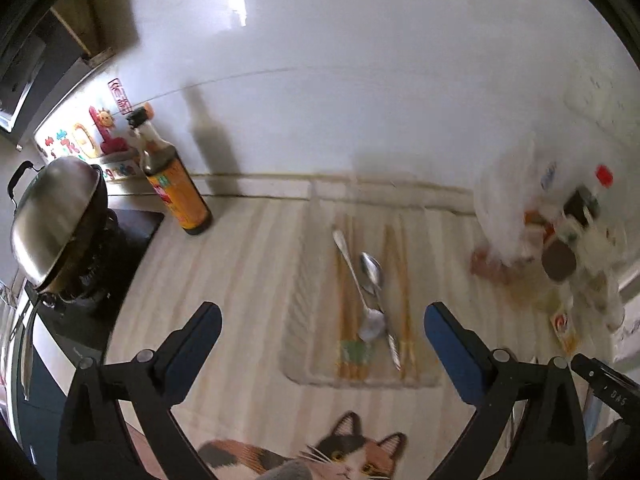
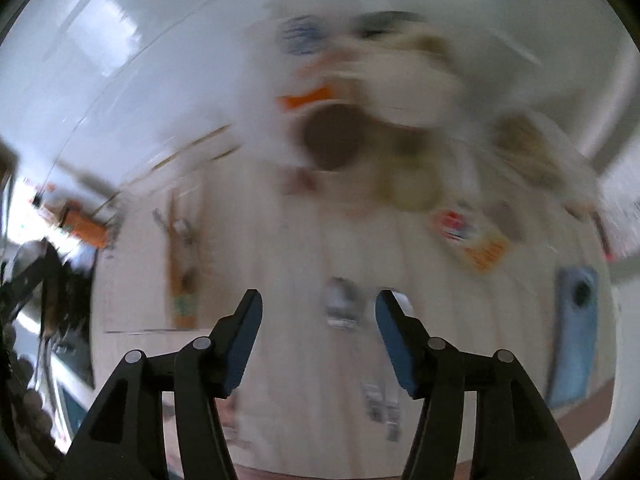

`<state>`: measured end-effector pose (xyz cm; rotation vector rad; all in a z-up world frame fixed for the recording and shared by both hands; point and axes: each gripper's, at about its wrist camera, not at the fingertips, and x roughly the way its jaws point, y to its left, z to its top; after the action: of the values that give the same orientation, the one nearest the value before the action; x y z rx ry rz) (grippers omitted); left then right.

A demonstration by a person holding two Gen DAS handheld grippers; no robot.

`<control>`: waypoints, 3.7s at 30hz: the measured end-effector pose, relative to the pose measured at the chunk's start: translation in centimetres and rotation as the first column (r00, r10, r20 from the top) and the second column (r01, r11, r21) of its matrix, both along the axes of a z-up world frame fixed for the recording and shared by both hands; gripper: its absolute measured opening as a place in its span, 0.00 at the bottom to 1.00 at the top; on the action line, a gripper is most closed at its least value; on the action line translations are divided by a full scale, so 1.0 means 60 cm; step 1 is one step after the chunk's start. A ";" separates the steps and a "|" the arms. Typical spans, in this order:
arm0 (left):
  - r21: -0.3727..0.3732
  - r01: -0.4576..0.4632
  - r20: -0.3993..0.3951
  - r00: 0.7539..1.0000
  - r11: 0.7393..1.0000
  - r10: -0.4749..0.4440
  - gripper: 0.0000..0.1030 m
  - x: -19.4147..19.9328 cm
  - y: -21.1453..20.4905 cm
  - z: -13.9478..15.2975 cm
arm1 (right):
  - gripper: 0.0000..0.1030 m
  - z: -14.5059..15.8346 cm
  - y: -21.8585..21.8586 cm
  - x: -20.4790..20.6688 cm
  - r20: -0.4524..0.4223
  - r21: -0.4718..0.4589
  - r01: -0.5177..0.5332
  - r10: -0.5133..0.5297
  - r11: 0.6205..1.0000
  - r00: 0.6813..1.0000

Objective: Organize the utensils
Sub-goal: 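Grasp a metal spoon with the left tool while the right tool grasps another, then lift both held spoons and carry them toward the clear basket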

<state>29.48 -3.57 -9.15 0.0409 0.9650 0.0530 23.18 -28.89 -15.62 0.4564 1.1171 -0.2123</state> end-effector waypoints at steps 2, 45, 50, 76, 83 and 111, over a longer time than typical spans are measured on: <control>0.022 0.003 -0.034 0.999 1.000 -0.002 1.00 -0.010 -0.031 -0.023 | 0.60 -0.024 -0.027 -0.021 -0.040 -0.002 0.012 -0.012 1.000 0.999; -0.037 0.256 -0.497 0.834 0.966 -0.240 0.04 -0.087 -0.284 -0.293 | 0.06 -0.192 -0.112 -0.101 -0.299 0.048 -0.042 0.054 0.998 0.953; -0.031 0.205 -0.526 0.829 0.978 -0.191 0.04 -0.135 -0.189 -0.299 | 0.06 -0.201 -0.013 -0.111 -0.300 0.115 -0.147 0.175 0.982 0.938; -0.082 0.121 -0.507 0.849 0.989 -0.147 0.04 -0.102 0.004 -0.312 | 0.07 -0.197 0.230 -0.050 -0.343 -0.100 -0.322 0.271 0.941 0.899; -0.087 0.119 -0.513 0.846 0.989 -0.147 0.04 -0.131 0.009 -0.309 | 0.05 -0.194 0.208 -0.096 -0.286 -0.043 -0.246 0.224 0.968 0.932; -0.321 -0.077 -0.434 0.898 0.944 -0.074 0.22 -0.186 0.136 -0.215 | 0.25 -0.125 0.207 -0.141 -0.237 0.036 -0.278 0.279 0.960 0.931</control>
<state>18.34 4.56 -22.07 -0.2711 1.4206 -0.1242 14.73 -16.46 -23.12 0.2730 1.4054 -0.0157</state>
